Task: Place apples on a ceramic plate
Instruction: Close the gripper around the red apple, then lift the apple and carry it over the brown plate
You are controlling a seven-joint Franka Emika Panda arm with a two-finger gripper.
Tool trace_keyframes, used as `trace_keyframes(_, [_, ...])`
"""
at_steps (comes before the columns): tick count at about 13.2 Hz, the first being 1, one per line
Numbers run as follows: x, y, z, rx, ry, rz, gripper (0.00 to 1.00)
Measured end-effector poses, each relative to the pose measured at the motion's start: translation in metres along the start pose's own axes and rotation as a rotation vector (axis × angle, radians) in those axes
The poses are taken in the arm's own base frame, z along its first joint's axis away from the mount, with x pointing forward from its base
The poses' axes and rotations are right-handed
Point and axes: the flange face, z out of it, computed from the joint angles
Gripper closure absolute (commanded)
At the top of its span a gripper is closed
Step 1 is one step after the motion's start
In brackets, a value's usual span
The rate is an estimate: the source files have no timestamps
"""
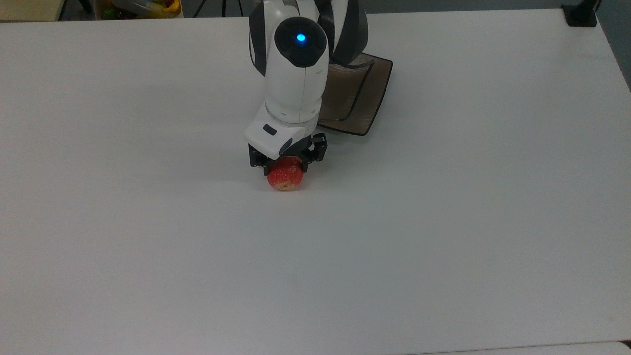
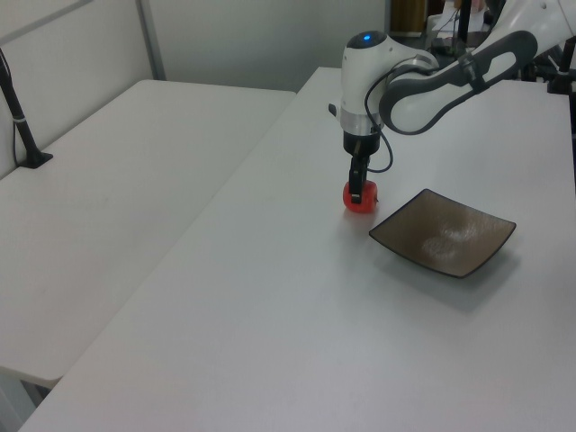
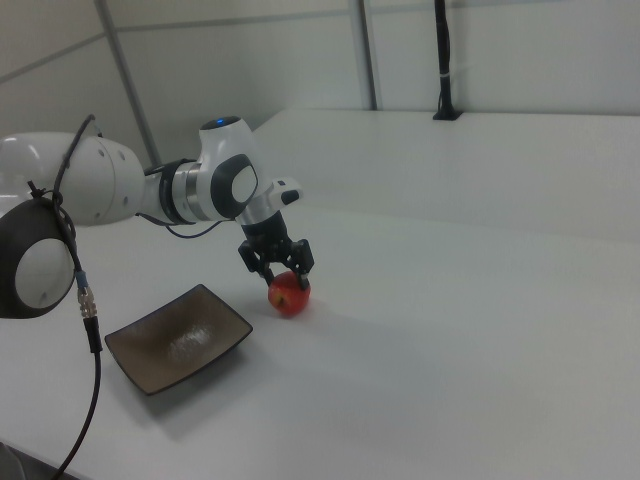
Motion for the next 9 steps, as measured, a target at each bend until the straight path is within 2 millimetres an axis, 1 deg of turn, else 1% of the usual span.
trace_keyframes(6, [0.003, 0.000, -0.004, -0.016, 0.013, 0.042, 0.63])
trace_keyframes(7, [0.004, 0.000, -0.011, -0.016, 0.024, 0.043, 0.60])
trace_keyframes(9, [0.003, 0.005, -0.042, -0.020, 0.067, 0.050, 0.60])
